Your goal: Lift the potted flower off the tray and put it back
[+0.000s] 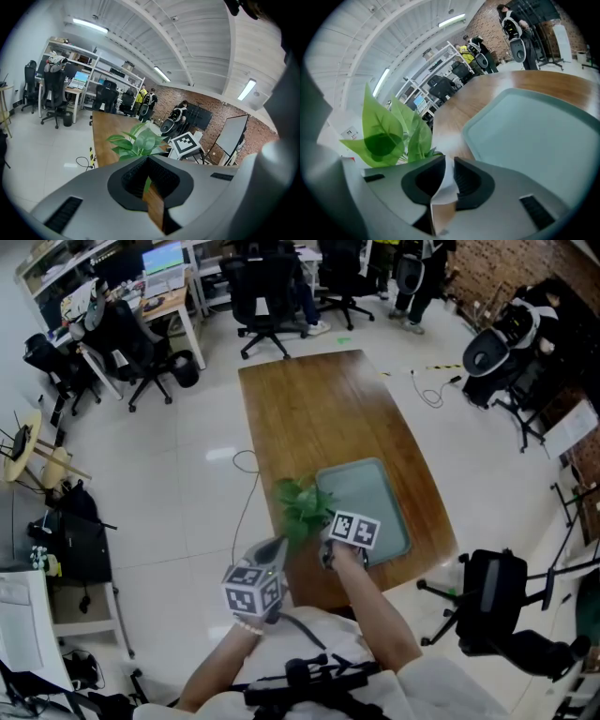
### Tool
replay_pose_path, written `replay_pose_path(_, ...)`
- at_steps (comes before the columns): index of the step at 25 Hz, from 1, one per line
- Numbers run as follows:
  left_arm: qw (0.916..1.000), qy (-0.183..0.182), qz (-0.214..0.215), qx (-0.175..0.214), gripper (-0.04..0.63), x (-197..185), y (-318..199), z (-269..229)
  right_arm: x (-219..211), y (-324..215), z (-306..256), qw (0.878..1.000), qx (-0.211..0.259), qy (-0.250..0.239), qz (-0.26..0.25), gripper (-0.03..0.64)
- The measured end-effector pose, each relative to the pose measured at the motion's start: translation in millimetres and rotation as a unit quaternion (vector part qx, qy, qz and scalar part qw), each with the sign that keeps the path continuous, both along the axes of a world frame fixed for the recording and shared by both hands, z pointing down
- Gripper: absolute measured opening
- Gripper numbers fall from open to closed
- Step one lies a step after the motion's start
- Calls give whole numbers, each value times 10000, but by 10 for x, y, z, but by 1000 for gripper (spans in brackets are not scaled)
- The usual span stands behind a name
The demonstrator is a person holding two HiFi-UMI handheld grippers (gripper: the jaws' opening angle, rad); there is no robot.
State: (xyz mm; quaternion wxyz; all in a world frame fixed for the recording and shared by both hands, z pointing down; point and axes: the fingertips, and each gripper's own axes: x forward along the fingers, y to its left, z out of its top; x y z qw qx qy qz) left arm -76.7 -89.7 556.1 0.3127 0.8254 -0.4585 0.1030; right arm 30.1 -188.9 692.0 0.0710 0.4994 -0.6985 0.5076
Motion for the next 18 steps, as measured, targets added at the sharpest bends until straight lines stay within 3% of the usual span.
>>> replay_pose_path(10, 10000, -5, 48, -26, -6, 1, 45, 17, 9, 84, 40, 9999, -63, 37, 78, 89)
replay_pose_path(12, 10000, -6, 55, -28, -6, 0, 46, 16, 26, 90, 40, 9999, -61, -4, 118, 108)
replay_pose_path(14, 10000, 5, 58, -27, -6, 4, 51, 18, 66, 93, 27, 9997, -20, -98, 200, 171)
replay_pose_path(18, 10000, 17, 76, -27, -6, 24, 71, 18, 224, 134, -72, 9989, 131, -187, 397, 172)
